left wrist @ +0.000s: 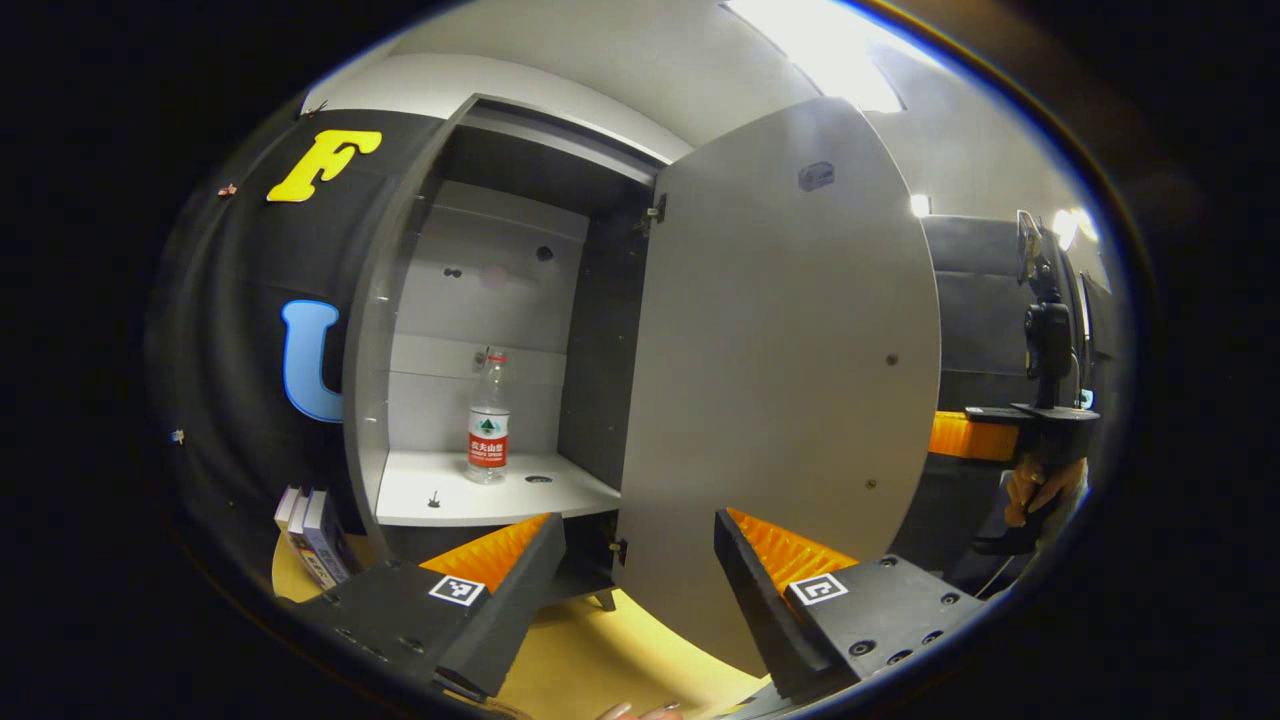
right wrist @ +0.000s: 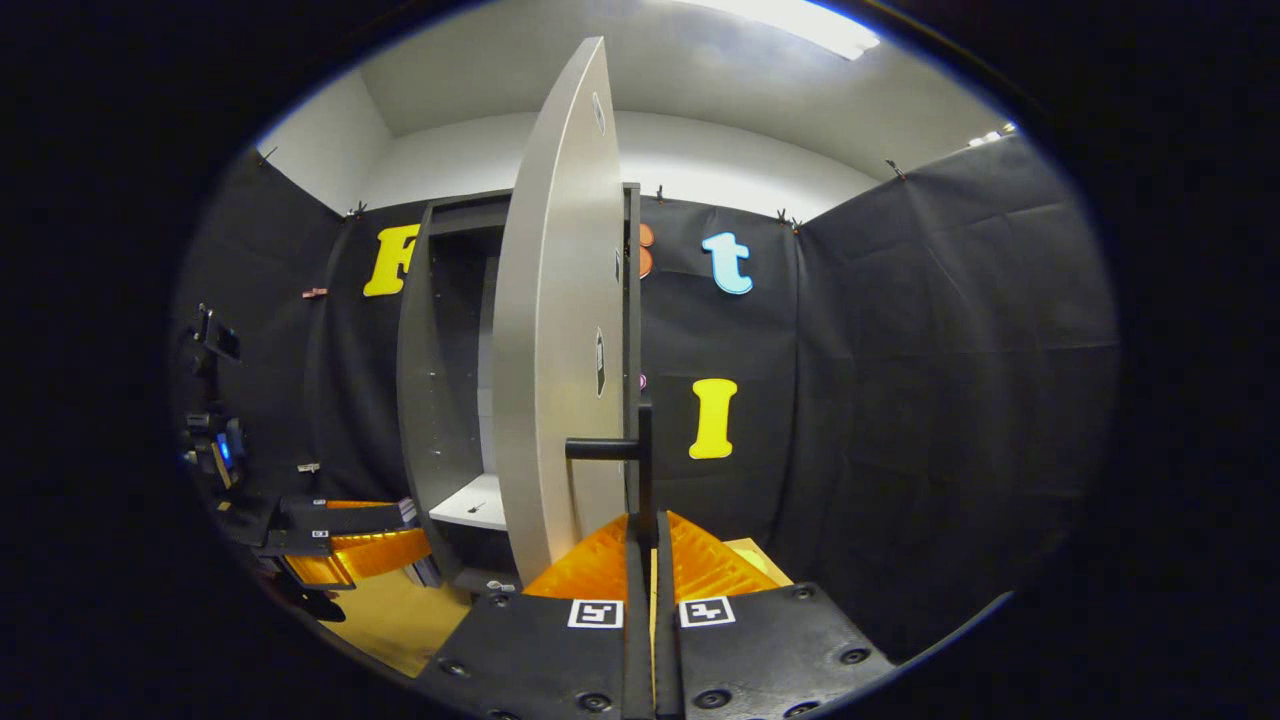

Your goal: Open the cabinet door with the right hand, grasp the bottle in the cabinet with the left hand and place it on the coaster, then close the cabinet door with the right hand.

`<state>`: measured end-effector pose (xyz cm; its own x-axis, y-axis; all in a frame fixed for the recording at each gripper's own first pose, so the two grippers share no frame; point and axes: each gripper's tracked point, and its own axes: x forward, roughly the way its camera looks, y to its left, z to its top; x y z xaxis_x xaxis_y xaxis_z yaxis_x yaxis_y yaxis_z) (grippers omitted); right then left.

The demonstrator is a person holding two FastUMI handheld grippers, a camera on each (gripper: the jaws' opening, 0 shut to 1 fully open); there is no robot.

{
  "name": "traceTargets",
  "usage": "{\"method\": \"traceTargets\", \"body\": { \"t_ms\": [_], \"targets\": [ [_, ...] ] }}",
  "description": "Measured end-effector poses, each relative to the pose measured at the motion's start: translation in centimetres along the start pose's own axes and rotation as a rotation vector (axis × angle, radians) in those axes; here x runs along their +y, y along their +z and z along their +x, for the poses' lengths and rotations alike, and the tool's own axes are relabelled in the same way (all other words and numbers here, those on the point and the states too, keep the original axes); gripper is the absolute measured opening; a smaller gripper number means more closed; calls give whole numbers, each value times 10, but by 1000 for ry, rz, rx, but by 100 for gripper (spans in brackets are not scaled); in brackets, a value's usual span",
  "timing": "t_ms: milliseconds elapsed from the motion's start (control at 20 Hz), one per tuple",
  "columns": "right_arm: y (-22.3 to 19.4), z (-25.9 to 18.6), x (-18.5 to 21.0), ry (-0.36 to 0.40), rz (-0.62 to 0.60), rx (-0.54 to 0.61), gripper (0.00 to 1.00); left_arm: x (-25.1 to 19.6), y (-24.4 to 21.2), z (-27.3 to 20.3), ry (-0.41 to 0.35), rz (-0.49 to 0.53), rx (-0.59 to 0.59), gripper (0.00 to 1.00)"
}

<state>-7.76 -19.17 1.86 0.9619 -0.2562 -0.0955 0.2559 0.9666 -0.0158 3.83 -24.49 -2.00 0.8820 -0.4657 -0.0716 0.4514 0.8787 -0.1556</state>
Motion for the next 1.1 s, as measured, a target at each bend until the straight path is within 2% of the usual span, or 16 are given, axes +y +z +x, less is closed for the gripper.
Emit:
{"method": "traceTargets", "body": {
  "t_ms": [300, 400, 500, 550, 700, 850, 1050, 1100],
  "targets": [
    [-2, 1, -32, 70, 62, 1, 6, 7, 13, 42, 53, 74, -30, 95],
    [-3, -2, -43, 95, 83, 5, 6, 17, 19, 54, 81, 108, -49, 95],
    [-7, -7, -48, 130, 101, 20, 12, 31, 25, 68, 113, 142, -63, 92],
    [-11, -13, -50, 145, 103, 30, 11, 39, 26, 76, 131, 159, -66, 92],
    [-19, -31, -51, 144, 83, 59, 11, 62, 27, 103, 175, 205, -68, 95],
    [-20, -55, -77, 53, 62, 40, 11, 84, 21, 136, 207, 193, -72, 94],
    [-24, -64, -157, -205, 80, 5, 11, 129, 32, 173, 301, 253, -98, 95],
    [-26, -62, -174, -260, 83, 4, 14, 139, 36, 180, 323, 267, -113, 96]
  ]
}}
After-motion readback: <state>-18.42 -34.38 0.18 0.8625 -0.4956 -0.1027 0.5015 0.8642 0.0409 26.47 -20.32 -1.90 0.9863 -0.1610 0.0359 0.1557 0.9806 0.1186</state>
